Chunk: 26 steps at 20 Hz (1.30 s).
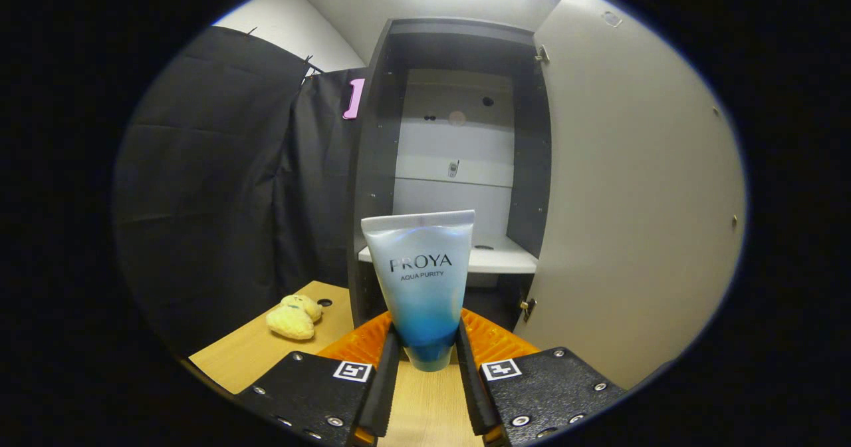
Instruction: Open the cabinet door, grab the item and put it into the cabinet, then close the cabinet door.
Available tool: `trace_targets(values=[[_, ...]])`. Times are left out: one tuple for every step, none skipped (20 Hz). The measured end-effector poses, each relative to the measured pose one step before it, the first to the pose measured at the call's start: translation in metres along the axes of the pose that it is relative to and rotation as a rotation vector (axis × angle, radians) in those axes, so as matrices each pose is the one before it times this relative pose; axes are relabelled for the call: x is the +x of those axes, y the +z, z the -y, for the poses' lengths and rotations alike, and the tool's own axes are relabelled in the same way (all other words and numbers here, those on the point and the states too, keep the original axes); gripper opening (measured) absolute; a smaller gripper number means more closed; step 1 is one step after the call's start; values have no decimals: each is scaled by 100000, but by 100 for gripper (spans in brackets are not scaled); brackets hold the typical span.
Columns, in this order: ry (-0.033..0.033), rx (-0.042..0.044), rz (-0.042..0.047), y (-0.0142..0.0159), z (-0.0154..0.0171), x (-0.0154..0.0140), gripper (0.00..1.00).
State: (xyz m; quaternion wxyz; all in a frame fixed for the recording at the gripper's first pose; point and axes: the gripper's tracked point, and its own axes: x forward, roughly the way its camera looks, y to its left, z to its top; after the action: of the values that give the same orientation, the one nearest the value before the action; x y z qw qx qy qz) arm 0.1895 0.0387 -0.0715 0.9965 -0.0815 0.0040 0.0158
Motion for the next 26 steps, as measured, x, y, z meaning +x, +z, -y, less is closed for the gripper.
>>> trace_targets(values=[[-263,-499,1158,1151,195,1320,46],[-380,-194,1447,1348,367,1601,46],[-219,95,863,1251,389,1539,46],[-504,268,673,1210,503,1714,46],[-693,391,743,1121,549,1839,46],[-942,432,321,895,482,2129,46],[-865,375,-181,497,456,2140,46],[-586,-95,-157,521,337,2063,46],[-267,-197,581,219,195,2285,46],[-214,-563,753,17,62,2127,46],[-164,-831,5,-12,128,1865,46],[-5,-599,-587,-349,31,1554,46],[-364,-43,-1072,-514,45,1411,46],[105,781,-1851,-1059,-159,1121,46],[865,1123,-2157,-762,-137,1491,46],[300,650,-1967,-952,-57,1063,46],[353,854,-2038,-877,-28,843,46],[672,1260,-1463,-589,-142,476,46],[805,1305,-1611,-675,-236,530,46],[289,1315,-1210,-509,-46,355,46],[133,955,-625,-299,-43,260,46],[-64,1033,-375,-145,43,26,46],[295,1787,-570,-278,-62,128,46],[799,1747,-1209,-399,-150,120,46],[641,847,-1611,-577,-64,156,46],[-279,300,-1595,-580,195,71,46]])
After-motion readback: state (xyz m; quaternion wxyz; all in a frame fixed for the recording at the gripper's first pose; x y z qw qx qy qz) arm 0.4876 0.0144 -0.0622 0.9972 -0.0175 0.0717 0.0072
